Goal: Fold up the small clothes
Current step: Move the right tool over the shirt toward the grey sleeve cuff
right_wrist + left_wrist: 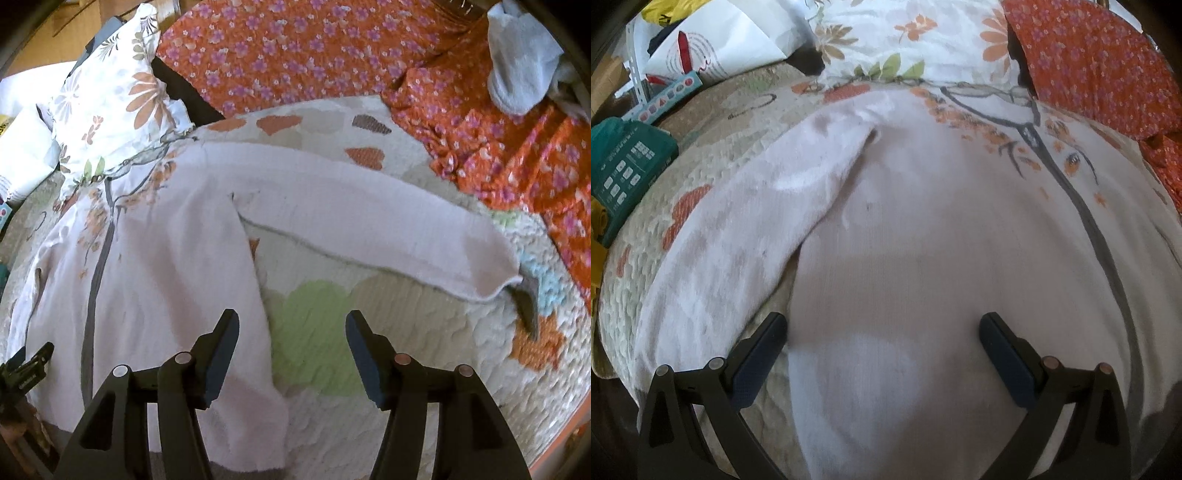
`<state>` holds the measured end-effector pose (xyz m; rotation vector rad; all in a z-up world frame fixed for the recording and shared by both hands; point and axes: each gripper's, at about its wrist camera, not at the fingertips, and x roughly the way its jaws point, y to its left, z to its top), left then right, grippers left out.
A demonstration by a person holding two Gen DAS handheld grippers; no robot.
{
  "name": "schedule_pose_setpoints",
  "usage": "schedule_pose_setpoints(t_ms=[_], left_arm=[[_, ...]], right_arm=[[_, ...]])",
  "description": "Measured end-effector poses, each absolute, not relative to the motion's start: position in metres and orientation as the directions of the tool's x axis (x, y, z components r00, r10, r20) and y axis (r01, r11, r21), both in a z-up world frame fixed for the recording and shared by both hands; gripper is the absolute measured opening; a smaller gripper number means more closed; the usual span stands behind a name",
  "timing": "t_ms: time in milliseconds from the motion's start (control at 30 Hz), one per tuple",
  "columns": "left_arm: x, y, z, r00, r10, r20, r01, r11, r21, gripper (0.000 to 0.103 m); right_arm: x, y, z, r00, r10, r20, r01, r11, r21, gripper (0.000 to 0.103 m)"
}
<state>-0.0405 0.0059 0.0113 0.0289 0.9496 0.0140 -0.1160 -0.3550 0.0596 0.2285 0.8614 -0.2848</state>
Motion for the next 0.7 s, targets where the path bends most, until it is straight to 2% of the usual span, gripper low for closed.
schedule_pose_setpoints(t_ms=[333, 533, 700], left_arm=[[-0.048, 0.004, 0.013, 0.536, 0.016, -0.844, -0.003, 1.0, 0.017, 0.103], [-0.047, 0.004, 0.013, 0.505, 0.003, -0.863, -0.006, 1.0, 0.0, 0.103], [-0.046, 0.004, 0.013, 0.492, 0.0, -0.87, -0.007, 1.0, -0.004, 0.103]], right_arm=[[-0.131, -0.354, 0.036, 0.606, -0.133, -0.784, 0.363, 0.923, 0.124, 0.066], [-0.141, -0.36, 0.018, 0.593, -0.129, -0.795, 0.411, 0.897, 0.161, 0.071], [-0.141, -0.354, 0.016, 0.599, -0.154, -0.786, 0.412, 0.901, 0.137, 0.076]])
